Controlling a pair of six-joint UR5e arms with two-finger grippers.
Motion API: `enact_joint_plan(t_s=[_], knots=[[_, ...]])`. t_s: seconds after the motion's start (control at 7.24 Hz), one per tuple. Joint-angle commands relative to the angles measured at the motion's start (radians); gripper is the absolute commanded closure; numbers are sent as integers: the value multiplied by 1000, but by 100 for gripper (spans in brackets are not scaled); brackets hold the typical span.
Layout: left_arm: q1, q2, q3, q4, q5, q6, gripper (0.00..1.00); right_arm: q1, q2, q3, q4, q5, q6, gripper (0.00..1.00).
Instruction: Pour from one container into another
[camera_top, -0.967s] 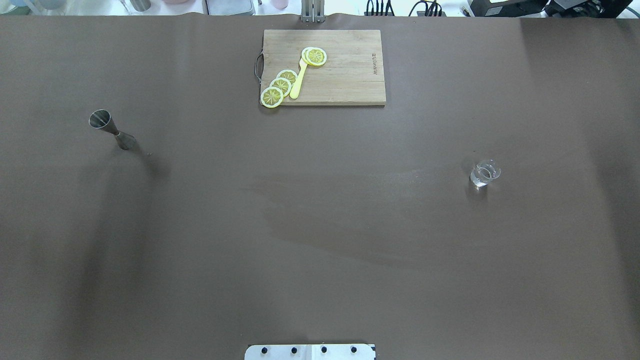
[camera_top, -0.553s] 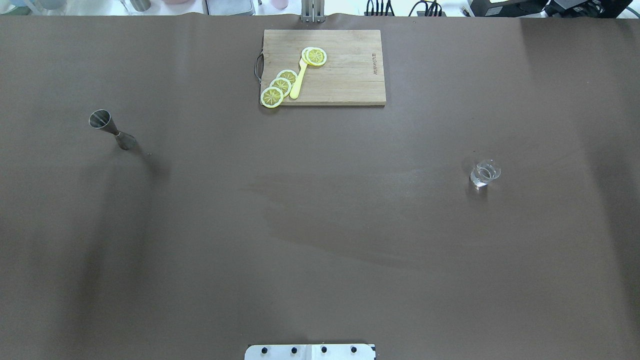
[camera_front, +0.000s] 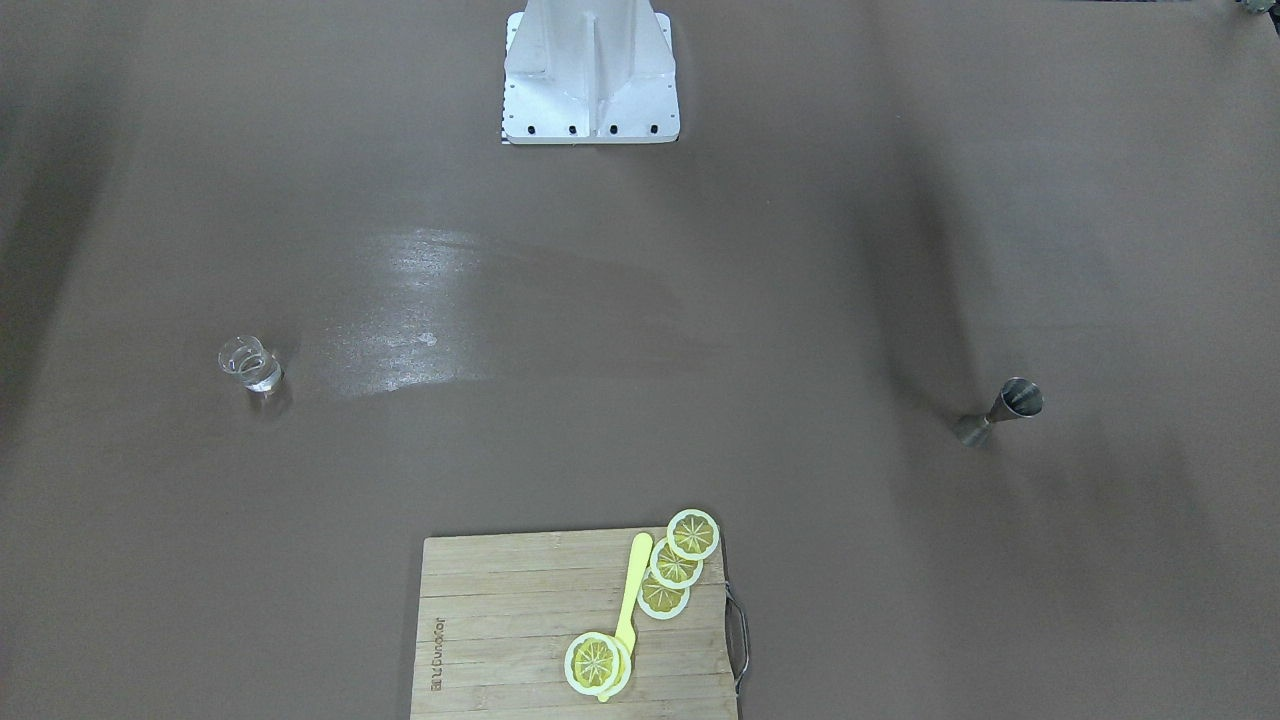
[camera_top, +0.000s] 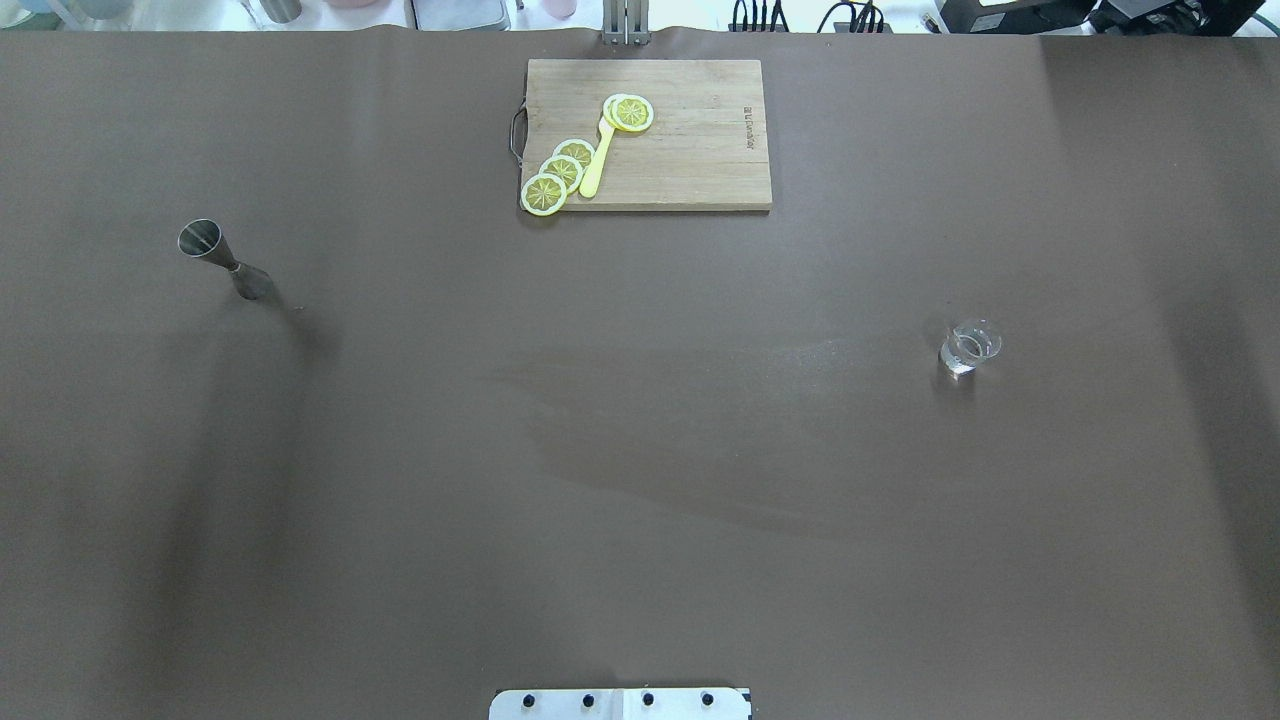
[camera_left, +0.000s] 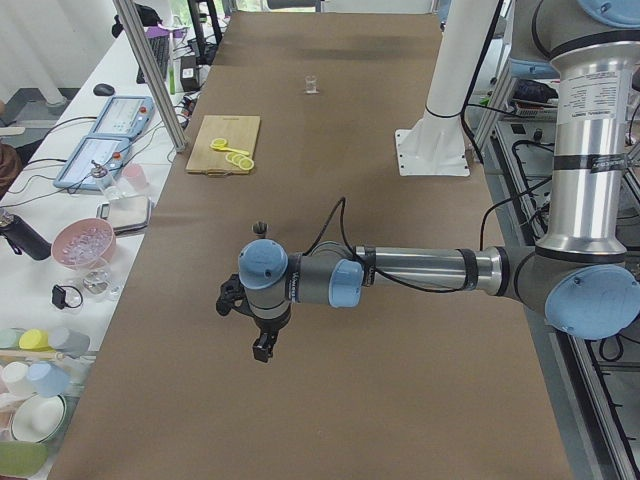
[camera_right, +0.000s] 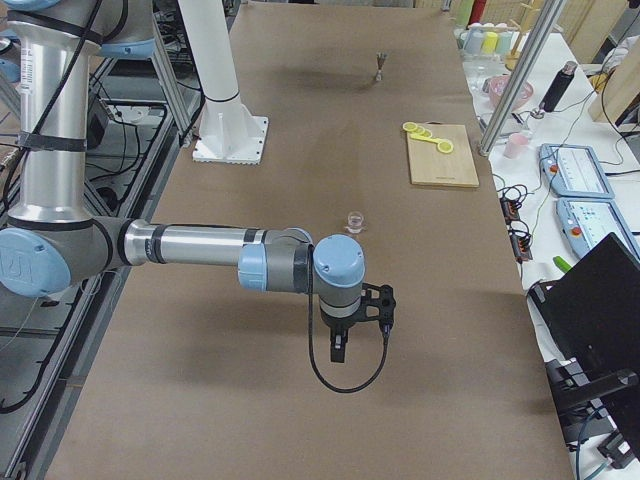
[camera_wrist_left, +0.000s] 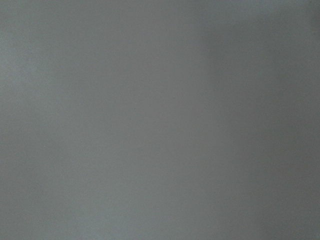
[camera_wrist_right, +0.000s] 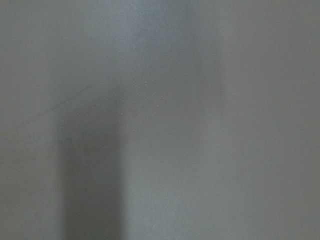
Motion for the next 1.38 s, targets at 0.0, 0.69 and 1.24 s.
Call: enact_joint_plan(t_s=[0.0, 0.69, 1.24], knots=[[1, 0, 0, 0, 0, 0, 1, -17, 0, -9, 65, 11, 0, 0], [-1, 0, -2, 0, 0, 0, 1, -96, 43, -11, 154, 14, -4, 0], [-1, 0, -3, 0, 0, 0, 1, -123, 87, -6, 154, 51, -2, 0]])
